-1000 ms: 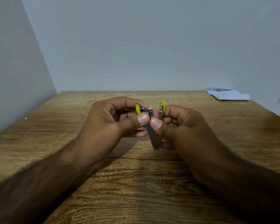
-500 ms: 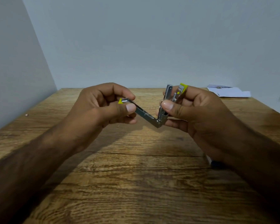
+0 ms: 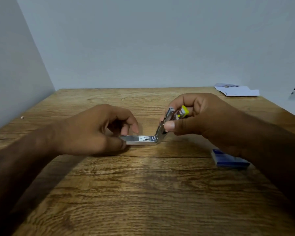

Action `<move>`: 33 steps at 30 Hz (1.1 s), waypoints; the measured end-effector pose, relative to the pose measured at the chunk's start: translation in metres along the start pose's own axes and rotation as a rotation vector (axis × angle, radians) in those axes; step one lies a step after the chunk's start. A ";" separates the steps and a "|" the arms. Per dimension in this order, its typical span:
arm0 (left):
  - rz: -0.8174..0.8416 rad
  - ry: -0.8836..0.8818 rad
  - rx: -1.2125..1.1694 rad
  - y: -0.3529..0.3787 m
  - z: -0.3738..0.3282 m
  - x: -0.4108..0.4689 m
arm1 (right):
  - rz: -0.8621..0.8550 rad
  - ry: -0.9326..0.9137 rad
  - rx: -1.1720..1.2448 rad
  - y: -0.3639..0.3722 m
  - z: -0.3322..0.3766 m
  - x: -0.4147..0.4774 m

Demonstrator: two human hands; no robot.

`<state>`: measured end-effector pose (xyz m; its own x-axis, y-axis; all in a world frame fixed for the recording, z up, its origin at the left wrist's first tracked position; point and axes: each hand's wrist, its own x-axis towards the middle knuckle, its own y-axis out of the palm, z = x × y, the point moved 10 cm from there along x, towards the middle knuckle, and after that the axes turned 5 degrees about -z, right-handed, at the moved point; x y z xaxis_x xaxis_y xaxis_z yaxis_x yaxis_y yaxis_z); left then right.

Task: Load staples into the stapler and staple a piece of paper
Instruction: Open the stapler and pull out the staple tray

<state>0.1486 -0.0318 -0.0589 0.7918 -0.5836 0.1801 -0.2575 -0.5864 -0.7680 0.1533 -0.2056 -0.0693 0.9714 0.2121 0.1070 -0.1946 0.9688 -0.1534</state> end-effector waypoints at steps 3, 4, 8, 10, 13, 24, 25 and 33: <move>0.030 -0.032 0.099 0.003 0.005 -0.001 | -0.006 0.034 -0.067 -0.005 -0.002 -0.001; 0.041 -0.042 0.115 0.004 0.007 -0.001 | -0.008 0.037 -0.093 -0.006 -0.002 -0.001; 0.062 -0.049 0.166 0.007 0.007 -0.001 | -0.040 0.029 -0.238 -0.010 -0.001 -0.001; 0.050 -0.039 0.206 0.006 0.006 -0.001 | -0.051 0.030 -0.309 -0.012 -0.001 0.000; 0.018 -0.033 0.263 0.005 0.005 0.000 | -0.047 0.034 -0.440 -0.014 -0.001 0.001; -0.136 0.249 0.356 0.040 -0.045 0.001 | 0.045 -0.002 -0.526 0.004 -0.010 0.000; -0.128 0.252 0.354 0.041 -0.045 0.002 | 0.046 0.003 -0.524 0.003 -0.011 0.000; -0.103 0.288 0.336 0.040 -0.045 0.002 | 0.047 0.016 -0.505 0.004 -0.014 0.002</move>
<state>0.1148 -0.0822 -0.0616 0.6055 -0.6922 0.3927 0.0456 -0.4624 -0.8855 0.1565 -0.2032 -0.0838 0.9657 0.2486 0.0744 -0.1521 0.7746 -0.6139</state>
